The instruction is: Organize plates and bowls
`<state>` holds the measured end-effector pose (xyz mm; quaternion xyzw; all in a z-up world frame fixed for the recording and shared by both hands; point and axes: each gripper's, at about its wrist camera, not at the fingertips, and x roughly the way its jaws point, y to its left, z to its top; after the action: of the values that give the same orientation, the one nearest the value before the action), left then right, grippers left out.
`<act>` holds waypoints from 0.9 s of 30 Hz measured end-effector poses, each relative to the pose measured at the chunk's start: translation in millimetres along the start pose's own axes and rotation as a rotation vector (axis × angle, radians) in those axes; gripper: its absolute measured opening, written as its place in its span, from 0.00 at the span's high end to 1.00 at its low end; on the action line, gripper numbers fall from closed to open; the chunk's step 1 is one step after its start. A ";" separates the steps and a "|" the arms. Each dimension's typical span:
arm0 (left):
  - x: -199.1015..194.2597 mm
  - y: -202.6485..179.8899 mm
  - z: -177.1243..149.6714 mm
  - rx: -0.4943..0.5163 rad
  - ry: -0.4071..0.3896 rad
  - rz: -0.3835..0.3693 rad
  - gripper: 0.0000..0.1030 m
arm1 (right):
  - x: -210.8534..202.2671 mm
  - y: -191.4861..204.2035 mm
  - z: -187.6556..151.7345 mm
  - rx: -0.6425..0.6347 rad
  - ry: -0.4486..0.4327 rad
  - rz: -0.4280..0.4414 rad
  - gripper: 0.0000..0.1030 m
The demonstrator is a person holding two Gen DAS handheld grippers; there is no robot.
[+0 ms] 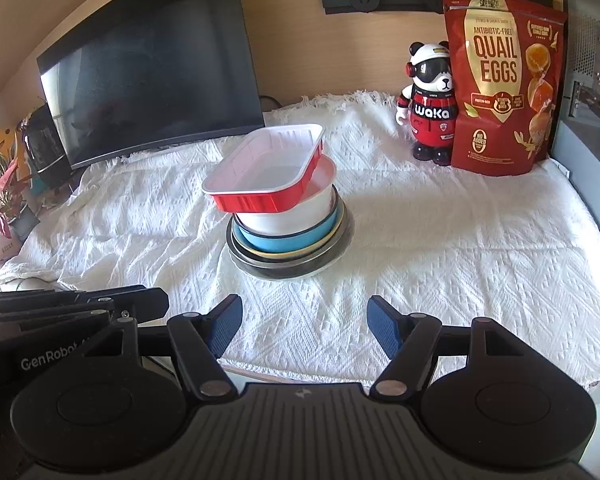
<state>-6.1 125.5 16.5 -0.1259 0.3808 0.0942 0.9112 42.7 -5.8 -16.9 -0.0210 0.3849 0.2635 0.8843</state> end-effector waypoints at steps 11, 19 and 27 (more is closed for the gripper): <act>3.2 0.9 -0.9 -0.004 0.009 0.000 0.87 | 4.7 -0.6 -0.1 0.003 0.021 0.005 0.32; 3.7 0.7 -0.3 -0.005 0.009 0.000 0.87 | 5.6 -0.8 0.8 0.006 0.021 0.003 0.32; 4.7 1.5 0.3 -0.006 0.010 -0.001 0.87 | 7.4 -1.1 1.7 0.002 0.024 0.003 0.32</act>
<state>-3.0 127.3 13.1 -0.1294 0.3851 0.0942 0.9089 48.6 -3.0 -21.1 -0.0229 0.3959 0.2641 0.8792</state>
